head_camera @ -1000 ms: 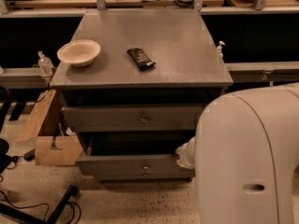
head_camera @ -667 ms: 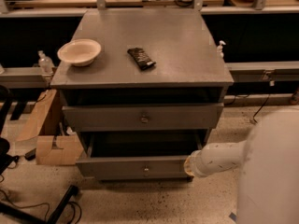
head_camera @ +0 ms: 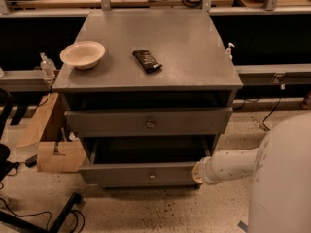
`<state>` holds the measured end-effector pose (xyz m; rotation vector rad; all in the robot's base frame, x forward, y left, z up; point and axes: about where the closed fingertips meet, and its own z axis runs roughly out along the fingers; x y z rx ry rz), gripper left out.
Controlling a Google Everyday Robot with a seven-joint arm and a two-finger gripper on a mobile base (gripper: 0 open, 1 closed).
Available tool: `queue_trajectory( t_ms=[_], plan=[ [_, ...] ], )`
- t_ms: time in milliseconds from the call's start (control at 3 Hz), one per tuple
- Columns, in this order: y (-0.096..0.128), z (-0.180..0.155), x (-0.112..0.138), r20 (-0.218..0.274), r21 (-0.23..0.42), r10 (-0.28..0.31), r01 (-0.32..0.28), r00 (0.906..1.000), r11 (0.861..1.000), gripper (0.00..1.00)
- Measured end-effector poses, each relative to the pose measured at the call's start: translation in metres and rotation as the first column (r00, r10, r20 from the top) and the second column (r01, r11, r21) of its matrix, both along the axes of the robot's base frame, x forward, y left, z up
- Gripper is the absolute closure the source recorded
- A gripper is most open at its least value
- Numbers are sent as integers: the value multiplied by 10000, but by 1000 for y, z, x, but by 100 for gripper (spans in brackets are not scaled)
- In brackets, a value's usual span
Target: Open middle drawer
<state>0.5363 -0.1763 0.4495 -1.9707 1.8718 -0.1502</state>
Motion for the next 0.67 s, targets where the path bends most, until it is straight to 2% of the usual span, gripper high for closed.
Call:
queue_trajectory(
  t_ms=[333,667],
  plan=[
    [1,-1,0,-14,0,23,-23,10000,10000,58],
    [-12,16,2,385,-212,-328,337,9987,9992,36]
  ],
)
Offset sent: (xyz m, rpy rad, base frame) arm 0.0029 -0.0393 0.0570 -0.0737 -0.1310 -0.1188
